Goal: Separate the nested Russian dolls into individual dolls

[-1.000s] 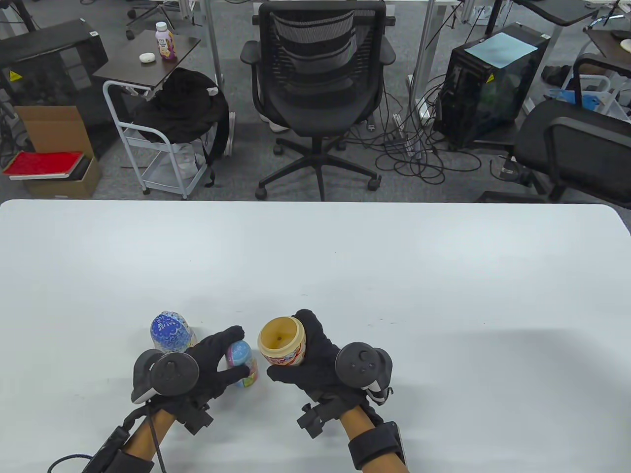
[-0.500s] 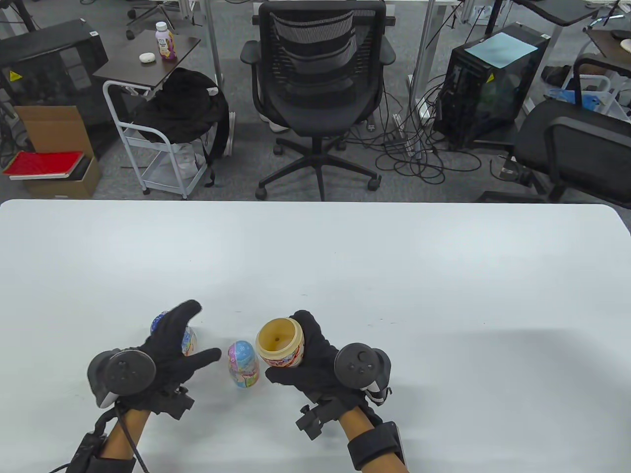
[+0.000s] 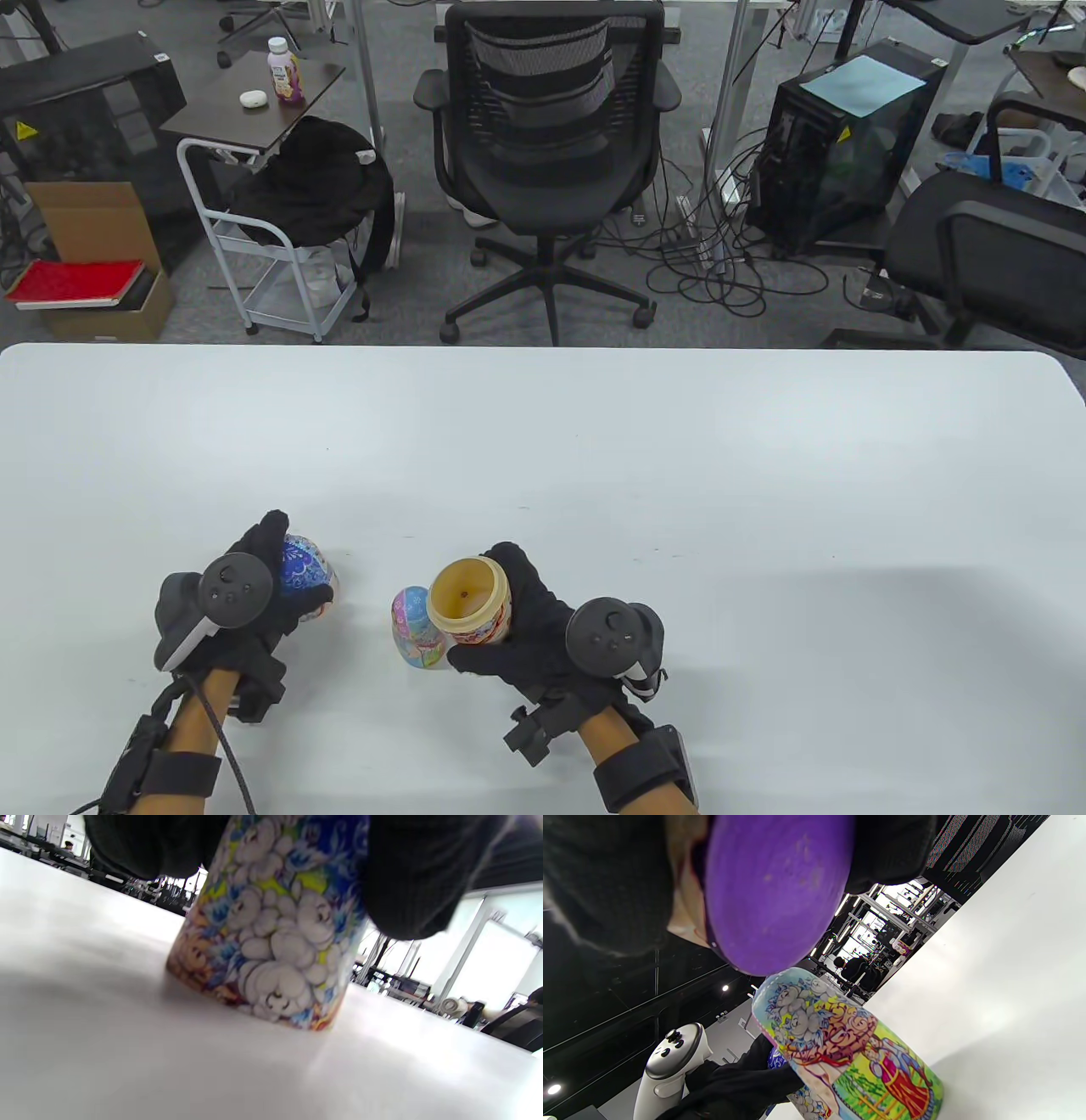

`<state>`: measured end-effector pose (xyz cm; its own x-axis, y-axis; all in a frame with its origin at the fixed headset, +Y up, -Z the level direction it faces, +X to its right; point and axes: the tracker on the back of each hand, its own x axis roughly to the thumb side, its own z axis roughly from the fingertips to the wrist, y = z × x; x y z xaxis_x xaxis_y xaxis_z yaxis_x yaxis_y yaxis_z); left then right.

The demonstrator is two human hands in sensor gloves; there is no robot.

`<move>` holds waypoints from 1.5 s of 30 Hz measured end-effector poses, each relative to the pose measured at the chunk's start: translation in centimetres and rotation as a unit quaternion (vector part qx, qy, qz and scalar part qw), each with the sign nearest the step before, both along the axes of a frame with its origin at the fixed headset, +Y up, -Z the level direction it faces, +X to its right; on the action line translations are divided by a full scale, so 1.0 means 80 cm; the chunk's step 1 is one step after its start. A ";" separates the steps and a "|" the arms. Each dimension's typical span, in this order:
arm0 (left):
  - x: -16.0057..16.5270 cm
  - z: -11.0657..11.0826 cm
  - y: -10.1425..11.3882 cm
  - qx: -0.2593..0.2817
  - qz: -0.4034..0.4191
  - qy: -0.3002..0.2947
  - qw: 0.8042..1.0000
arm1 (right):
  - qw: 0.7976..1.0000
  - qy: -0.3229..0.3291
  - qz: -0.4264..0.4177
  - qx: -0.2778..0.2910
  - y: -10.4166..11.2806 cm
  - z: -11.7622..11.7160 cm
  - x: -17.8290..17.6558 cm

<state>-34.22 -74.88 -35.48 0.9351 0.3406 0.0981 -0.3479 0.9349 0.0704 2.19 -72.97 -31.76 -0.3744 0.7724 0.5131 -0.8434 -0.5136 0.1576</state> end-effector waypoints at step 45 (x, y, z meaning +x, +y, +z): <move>0.110 0.083 0.142 0.170 0.227 -0.299 0.911 | 0.998 0.049 0.037 0.031 0.007 0.017 -0.025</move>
<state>-25.41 -63.52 -28.87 0.4508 0.5344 0.7150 -0.7643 0.6449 0.0000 0.15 -72.43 -30.36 -0.3749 0.7098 0.5963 -0.7844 -0.5857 0.2041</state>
